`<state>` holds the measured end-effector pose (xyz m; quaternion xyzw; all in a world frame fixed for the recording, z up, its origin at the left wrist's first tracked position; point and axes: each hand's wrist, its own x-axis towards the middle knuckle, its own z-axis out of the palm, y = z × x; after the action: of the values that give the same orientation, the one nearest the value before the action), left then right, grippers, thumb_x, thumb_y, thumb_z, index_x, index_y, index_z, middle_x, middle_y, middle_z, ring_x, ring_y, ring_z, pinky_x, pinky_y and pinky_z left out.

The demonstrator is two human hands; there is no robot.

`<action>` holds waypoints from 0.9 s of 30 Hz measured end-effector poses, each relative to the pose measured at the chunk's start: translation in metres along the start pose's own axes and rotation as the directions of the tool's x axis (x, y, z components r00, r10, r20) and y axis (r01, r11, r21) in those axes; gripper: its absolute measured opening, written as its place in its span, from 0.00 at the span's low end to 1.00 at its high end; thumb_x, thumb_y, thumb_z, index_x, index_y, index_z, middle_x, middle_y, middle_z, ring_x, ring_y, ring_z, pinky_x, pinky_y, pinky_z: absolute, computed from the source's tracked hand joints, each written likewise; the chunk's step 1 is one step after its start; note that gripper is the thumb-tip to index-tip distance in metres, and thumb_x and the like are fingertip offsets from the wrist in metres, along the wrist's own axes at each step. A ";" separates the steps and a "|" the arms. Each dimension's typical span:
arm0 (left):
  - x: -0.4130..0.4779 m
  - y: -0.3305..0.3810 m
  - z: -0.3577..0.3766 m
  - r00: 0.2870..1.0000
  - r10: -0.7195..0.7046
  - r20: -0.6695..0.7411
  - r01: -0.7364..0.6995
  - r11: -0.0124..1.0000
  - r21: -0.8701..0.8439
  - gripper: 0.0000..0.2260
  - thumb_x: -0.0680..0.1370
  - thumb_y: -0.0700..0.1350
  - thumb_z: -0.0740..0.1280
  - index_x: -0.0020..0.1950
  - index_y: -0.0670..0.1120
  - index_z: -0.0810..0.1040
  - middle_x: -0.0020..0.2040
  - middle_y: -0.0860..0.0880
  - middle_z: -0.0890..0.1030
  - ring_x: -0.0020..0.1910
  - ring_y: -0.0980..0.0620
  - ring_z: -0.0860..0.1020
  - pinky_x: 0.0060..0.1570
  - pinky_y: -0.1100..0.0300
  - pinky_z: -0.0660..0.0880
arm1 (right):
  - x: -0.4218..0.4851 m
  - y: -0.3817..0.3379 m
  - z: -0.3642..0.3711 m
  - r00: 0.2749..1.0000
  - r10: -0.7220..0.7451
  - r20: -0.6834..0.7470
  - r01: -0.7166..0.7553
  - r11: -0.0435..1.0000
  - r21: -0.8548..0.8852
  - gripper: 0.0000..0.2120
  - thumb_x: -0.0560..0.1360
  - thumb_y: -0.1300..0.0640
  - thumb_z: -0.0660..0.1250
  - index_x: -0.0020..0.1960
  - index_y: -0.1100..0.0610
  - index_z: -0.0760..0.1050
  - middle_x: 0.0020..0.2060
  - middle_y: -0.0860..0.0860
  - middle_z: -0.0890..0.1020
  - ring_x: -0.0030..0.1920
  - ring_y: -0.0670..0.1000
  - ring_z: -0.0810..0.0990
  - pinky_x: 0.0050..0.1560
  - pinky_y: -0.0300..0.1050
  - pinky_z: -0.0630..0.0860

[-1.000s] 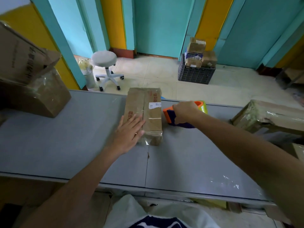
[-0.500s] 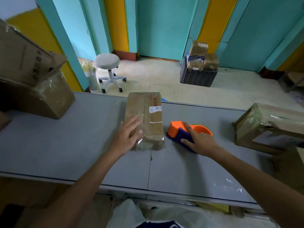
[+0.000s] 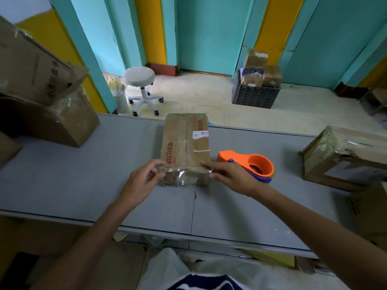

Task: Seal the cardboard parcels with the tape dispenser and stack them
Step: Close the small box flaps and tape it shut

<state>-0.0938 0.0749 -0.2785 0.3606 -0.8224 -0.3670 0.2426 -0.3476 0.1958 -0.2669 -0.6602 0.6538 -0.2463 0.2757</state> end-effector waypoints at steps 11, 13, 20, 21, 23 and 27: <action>0.001 0.005 0.040 0.957 -0.120 -0.263 0.160 0.978 0.135 0.15 0.70 0.41 0.74 0.50 0.36 0.73 0.33 0.47 0.74 0.32 0.49 0.71 0.30 0.60 0.63 | 0.008 0.002 0.034 0.963 -0.101 -0.248 0.065 0.986 -0.151 0.18 0.72 0.61 0.71 0.61 0.61 0.73 0.47 0.57 0.80 0.43 0.53 0.80 0.45 0.45 0.78; 0.001 0.003 0.042 0.961 -0.083 -0.264 0.129 0.978 0.163 0.16 0.70 0.41 0.74 0.50 0.34 0.73 0.37 0.42 0.77 0.35 0.45 0.75 0.34 0.61 0.65 | 0.009 0.002 0.042 0.948 -0.109 -0.298 0.057 0.982 -0.178 0.18 0.71 0.61 0.71 0.59 0.62 0.74 0.45 0.58 0.80 0.41 0.53 0.79 0.42 0.46 0.79; -0.017 -0.007 0.012 0.999 0.030 -0.026 -0.026 0.990 0.138 0.17 0.73 0.37 0.70 0.61 0.40 0.74 0.43 0.49 0.78 0.42 0.52 0.78 0.46 0.56 0.77 | 0.002 0.004 0.008 0.999 -0.031 -0.023 0.031 0.999 -0.029 0.25 0.72 0.64 0.70 0.68 0.55 0.69 0.45 0.51 0.78 0.43 0.49 0.78 0.47 0.35 0.75; -0.015 -0.009 0.007 0.999 0.029 0.031 -0.033 0.989 0.146 0.17 0.74 0.38 0.69 0.62 0.41 0.73 0.42 0.49 0.79 0.41 0.51 0.79 0.47 0.55 0.77 | 0.002 0.004 0.008 0.999 -0.036 -0.016 0.035 0.997 -0.066 0.25 0.73 0.64 0.70 0.68 0.55 0.69 0.45 0.51 0.79 0.43 0.49 0.78 0.47 0.36 0.75; -0.008 -0.010 0.002 0.997 0.043 0.068 -0.057 0.971 0.230 0.16 0.74 0.42 0.70 0.61 0.42 0.75 0.37 0.50 0.79 0.37 0.49 0.79 0.41 0.56 0.76 | 0.006 0.002 0.011 0.998 -0.040 -0.053 0.033 0.991 -0.130 0.22 0.74 0.63 0.69 0.66 0.56 0.71 0.46 0.51 0.79 0.43 0.47 0.77 0.46 0.34 0.71; 0.008 -0.005 0.010 0.984 0.157 -0.089 -0.113 0.920 0.376 0.15 0.69 0.43 0.76 0.46 0.50 0.70 0.28 0.50 0.77 0.25 0.47 0.77 0.27 0.61 0.70 | 0.014 -0.002 0.022 0.989 -0.043 -0.141 0.016 0.983 -0.184 0.18 0.74 0.61 0.68 0.63 0.58 0.72 0.50 0.55 0.81 0.47 0.51 0.79 0.48 0.37 0.72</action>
<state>-0.1033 0.0706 -0.2879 0.3632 -0.8840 -0.1662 0.2427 -0.3310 0.1830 -0.2823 -0.6729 0.6819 -0.2363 0.1624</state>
